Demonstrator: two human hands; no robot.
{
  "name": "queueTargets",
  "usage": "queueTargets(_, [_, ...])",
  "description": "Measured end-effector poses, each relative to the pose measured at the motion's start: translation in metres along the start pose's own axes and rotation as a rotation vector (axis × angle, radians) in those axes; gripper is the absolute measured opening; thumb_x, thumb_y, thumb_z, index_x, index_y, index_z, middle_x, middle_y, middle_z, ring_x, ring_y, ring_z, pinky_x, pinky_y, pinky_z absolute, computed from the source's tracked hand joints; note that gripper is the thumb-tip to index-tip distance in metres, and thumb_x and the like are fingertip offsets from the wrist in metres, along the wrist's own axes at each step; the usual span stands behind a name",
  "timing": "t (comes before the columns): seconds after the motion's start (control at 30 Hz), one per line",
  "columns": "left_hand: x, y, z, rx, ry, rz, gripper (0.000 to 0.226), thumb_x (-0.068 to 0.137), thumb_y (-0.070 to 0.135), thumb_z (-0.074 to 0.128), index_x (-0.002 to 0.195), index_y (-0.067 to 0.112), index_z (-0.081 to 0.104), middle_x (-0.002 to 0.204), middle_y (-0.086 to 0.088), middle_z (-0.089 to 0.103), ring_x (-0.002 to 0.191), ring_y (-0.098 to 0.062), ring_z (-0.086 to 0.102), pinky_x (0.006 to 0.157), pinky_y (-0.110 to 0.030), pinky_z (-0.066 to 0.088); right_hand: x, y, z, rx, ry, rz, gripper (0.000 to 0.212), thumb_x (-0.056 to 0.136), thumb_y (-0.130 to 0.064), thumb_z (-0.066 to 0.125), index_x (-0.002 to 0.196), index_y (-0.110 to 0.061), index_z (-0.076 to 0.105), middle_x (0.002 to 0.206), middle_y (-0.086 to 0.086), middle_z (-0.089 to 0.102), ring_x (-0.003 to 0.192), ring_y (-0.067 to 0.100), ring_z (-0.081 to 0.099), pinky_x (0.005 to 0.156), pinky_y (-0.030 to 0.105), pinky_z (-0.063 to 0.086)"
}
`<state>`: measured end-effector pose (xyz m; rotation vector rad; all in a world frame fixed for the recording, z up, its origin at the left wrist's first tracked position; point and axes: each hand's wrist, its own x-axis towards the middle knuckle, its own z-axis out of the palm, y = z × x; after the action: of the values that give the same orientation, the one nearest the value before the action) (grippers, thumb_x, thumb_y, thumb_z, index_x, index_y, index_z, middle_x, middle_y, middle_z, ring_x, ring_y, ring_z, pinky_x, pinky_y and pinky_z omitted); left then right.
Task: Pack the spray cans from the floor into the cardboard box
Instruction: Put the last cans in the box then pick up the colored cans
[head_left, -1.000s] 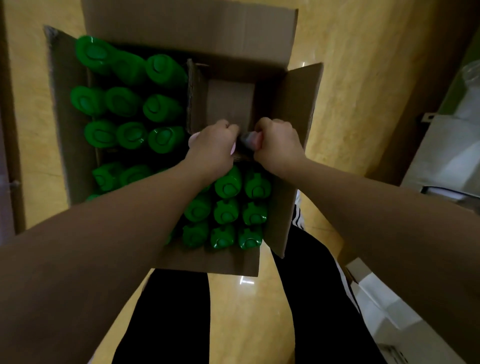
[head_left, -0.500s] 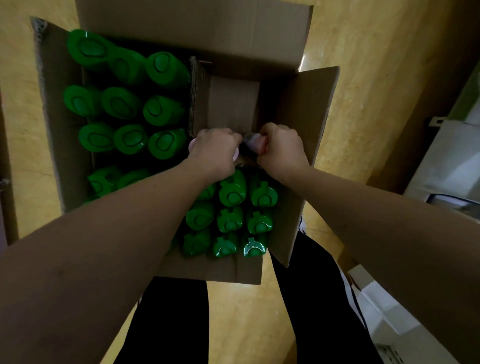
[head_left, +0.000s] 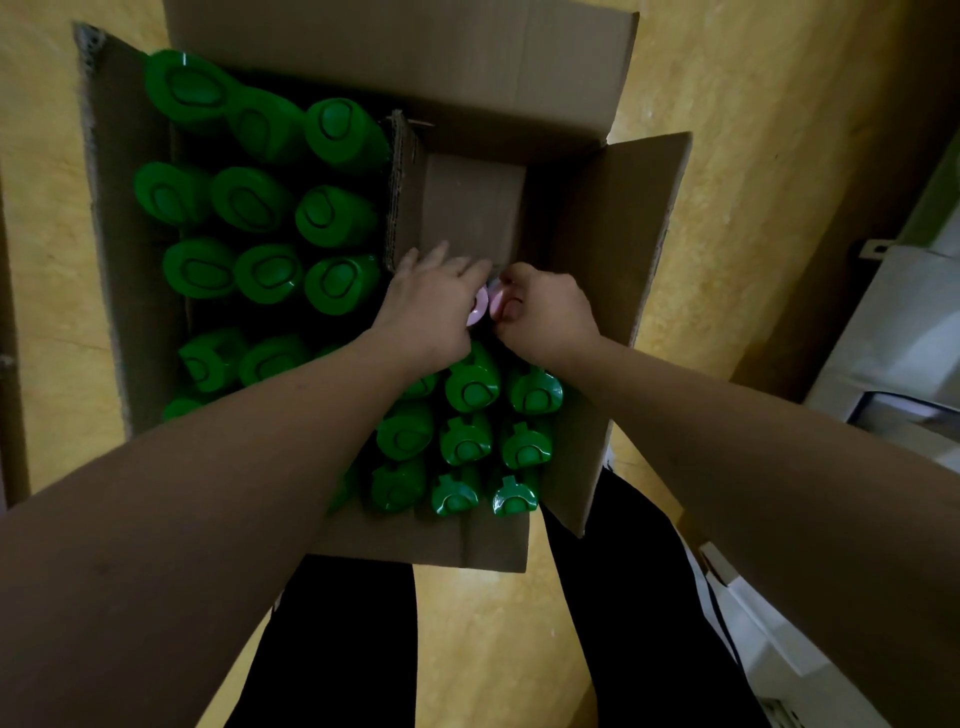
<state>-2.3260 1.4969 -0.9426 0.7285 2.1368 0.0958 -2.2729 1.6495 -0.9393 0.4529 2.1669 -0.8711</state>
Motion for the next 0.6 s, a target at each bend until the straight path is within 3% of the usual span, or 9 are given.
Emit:
queueTargets(0.07, [-0.006, 0.001, -0.003, 0.047, -0.004, -0.031, 0.094, 0.082, 0.024, 0.074, 0.16, 0.02, 0.022, 0.164, -0.01, 0.028, 0.154, -0.035, 0.014, 0.123, -0.055, 0.013, -0.002, 0.0, -0.003, 0.004, -0.041, 0.02, 0.056, 0.083, -0.017, 0.074, 0.134, -0.017, 0.053, 0.115, 0.006, 0.066, 0.101, 0.026, 0.064, 0.076, 0.032, 0.051])
queueTargets(0.17, [-0.016, -0.003, -0.011, 0.059, 0.063, -0.048, 0.09, 0.087, 0.029, 0.071, 0.16, 0.021, 0.019, 0.167, -0.012, 0.02, 0.155, -0.035, 0.006, 0.123, -0.055, 0.009, -0.006, -0.001, -0.008, -0.078, -0.042, 0.014, 0.066, 0.08, -0.021, 0.077, 0.14, -0.019, 0.049, 0.124, 0.009, 0.062, 0.11, 0.029, 0.06, 0.078, 0.028, 0.042])
queueTargets(0.27, [-0.028, -0.01, -0.025, 0.047, 0.13, -0.075, 0.086, 0.09, 0.032, 0.067, 0.16, 0.02, 0.019, 0.166, -0.014, 0.02, 0.155, -0.036, 0.005, 0.122, -0.054, 0.01, -0.013, -0.006, -0.016, -0.142, 0.015, 0.008, 0.068, 0.083, -0.023, 0.071, 0.145, -0.016, 0.046, 0.132, 0.013, 0.057, 0.118, 0.033, 0.057, 0.086, 0.034, 0.048])
queueTargets(0.47, [-0.071, -0.015, -0.087, -0.071, 0.271, -0.018, 0.079, 0.094, 0.031, 0.063, 0.16, 0.015, 0.023, 0.165, -0.016, 0.023, 0.154, -0.038, 0.011, 0.122, -0.05, 0.019, -0.05, -0.056, -0.051, -0.201, 0.068, -0.03, 0.073, 0.087, -0.031, 0.071, 0.152, -0.018, 0.039, 0.143, 0.015, 0.048, 0.126, 0.034, 0.052, 0.099, 0.04, 0.047])
queueTargets(0.6, [-0.118, -0.005, -0.161, 0.028, 0.379, 0.043, 0.081, 0.093, 0.031, 0.065, 0.16, 0.016, 0.024, 0.163, -0.017, 0.027, 0.151, -0.043, 0.017, 0.121, -0.053, 0.023, -0.097, -0.114, -0.096, -0.251, 0.166, -0.067, 0.08, 0.078, -0.038, 0.075, 0.148, -0.021, 0.042, 0.138, 0.016, 0.051, 0.123, 0.037, 0.053, 0.097, 0.041, 0.049])
